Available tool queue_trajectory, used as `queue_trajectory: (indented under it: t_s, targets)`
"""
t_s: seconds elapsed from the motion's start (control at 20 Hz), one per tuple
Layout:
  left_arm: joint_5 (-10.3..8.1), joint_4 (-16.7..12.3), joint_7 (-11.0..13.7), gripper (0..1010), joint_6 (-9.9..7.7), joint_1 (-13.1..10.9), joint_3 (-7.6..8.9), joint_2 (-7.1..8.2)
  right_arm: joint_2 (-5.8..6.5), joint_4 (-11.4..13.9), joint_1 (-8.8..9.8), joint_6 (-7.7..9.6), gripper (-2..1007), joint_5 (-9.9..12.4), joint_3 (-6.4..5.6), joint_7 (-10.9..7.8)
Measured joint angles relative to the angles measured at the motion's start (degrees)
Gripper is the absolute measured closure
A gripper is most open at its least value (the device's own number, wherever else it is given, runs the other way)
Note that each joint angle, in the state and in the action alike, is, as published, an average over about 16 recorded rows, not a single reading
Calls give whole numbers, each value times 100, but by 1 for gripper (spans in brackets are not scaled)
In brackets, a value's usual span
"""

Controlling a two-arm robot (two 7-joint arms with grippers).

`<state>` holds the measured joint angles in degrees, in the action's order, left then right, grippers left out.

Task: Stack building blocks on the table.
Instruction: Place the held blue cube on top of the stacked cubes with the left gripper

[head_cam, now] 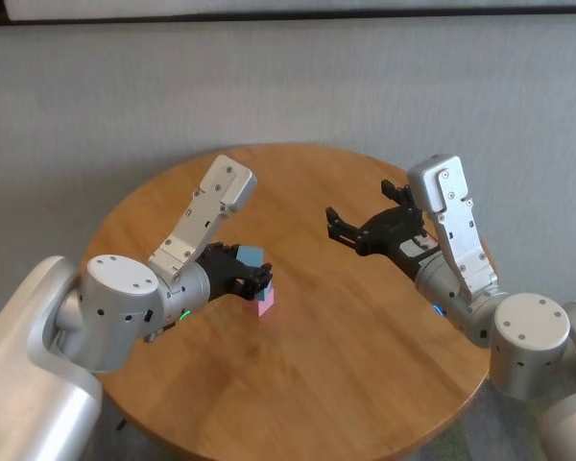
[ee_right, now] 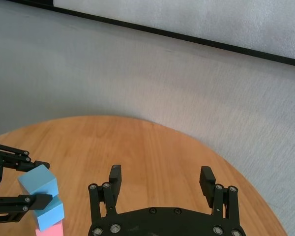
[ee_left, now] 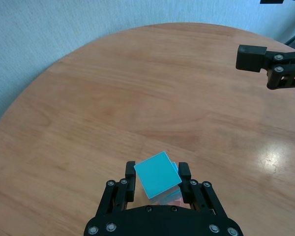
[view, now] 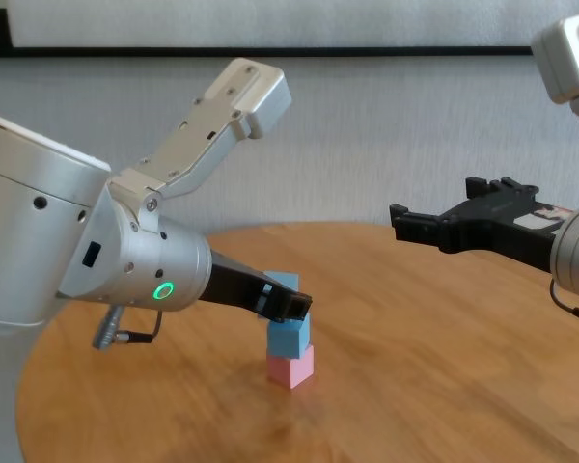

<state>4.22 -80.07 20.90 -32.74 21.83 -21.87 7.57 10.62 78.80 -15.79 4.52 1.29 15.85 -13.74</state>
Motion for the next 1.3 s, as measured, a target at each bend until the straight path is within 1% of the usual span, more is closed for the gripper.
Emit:
queue_trajectory:
  t_s: [0.8,1.3]
  targets:
    - [43,85,-4,468,-46,53,-51,-61,0,0,0,0,0,0,0,0]
    - [43,82,-34,466,-61,40,-13,-101,0,0,0,0,0,0,0,0]
